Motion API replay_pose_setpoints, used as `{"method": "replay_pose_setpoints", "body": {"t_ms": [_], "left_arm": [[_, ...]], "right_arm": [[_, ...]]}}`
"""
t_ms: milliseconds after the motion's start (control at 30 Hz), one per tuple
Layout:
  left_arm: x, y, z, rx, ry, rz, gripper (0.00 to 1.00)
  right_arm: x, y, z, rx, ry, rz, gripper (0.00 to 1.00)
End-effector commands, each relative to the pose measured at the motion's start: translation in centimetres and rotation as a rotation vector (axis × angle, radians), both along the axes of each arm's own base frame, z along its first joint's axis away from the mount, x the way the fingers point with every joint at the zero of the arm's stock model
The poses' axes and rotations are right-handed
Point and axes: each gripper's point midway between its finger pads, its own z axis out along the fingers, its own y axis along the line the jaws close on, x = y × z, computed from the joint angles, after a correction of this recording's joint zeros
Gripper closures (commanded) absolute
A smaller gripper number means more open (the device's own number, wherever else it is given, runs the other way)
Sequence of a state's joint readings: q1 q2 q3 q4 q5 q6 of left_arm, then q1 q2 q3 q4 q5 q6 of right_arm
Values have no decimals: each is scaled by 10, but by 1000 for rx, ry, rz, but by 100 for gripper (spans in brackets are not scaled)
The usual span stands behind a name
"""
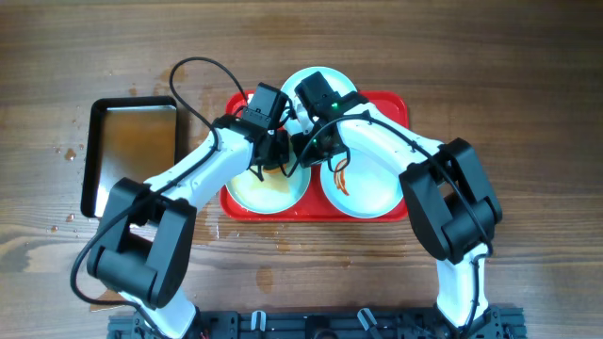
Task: Clean dirty plates on tray and stack at the side
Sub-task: 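Scrub the left plate with the sponge in the left gripper while right holds it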
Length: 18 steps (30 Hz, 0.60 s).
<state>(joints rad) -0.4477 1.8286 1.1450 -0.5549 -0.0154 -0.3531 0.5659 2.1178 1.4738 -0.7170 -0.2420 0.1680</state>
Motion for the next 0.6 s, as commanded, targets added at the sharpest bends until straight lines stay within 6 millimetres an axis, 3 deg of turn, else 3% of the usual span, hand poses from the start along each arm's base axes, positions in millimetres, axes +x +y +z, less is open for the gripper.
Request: {"method": "replay_pose_setpoints", "body": {"t_ms": [0,100,233,333,467,567], "left_arm": [[-9,-13,-23,-69,77,-8,96],[-7,-11,-34,-49,79,-2,95],[-4,8,-50,61,73,29,96],[-6,42,-54,246,61,72,96],[-10,85,-43,486,39,109,96],[-13,103,-35,597,28,119,96]], "right_arm": [[-7,-7,-14,-37,24,6,96],[-7,-6,-14,-36,24,7,96],[-7,-7,-14,-37,25,7,96],[-7,-7,-14,-38,25,7,96],[-7,-7,-14,-37,24,7,96],[-7,-7,-14,-37,24,7,96]]}}
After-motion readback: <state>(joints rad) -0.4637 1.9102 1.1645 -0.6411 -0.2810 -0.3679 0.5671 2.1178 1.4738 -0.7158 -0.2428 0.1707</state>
